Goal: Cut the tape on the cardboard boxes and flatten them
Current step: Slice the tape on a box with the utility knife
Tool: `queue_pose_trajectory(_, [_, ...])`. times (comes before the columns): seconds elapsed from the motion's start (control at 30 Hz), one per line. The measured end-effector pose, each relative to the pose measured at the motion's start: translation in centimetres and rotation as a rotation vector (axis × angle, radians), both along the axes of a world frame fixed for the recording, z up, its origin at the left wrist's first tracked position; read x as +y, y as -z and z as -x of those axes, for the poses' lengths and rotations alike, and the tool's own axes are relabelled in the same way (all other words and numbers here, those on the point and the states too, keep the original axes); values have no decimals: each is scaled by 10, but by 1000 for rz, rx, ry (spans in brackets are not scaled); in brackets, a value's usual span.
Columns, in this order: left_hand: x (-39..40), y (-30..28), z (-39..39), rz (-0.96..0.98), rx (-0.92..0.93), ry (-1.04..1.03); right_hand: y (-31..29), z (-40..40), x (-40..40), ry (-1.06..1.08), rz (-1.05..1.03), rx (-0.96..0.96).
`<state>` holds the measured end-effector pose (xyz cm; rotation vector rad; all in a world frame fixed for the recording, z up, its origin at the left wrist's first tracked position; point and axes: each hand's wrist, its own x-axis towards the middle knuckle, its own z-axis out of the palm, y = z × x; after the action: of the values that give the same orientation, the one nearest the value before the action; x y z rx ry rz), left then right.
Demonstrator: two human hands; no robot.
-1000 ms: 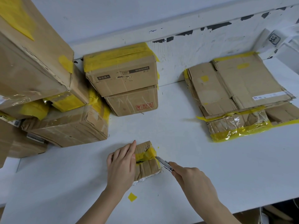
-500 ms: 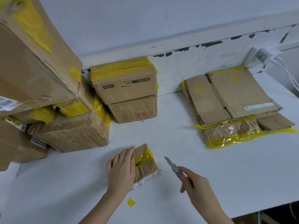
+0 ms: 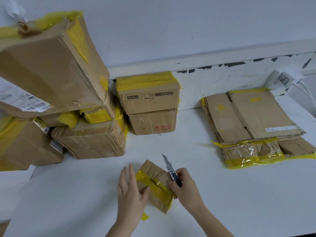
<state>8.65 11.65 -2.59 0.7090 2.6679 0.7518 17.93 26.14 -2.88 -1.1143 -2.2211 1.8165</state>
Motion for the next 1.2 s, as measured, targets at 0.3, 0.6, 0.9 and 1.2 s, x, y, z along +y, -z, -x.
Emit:
queue_pose_trajectory(0.3, [3,-14,29,213,413,459,-4,44,27,-77,76,118])
queue_pose_trajectory(0.6, [17,0,17,252,362,179,-10,-11,39,-300,-421,-339])
queue_pose_trajectory(0.9, [19,3,16,163,334,159,-9,-5,38,-343,-368,-313])
queue_pose_trajectory(1.2, [22,4,17,170,309,116,-6,3,40,-451,-392,-287])
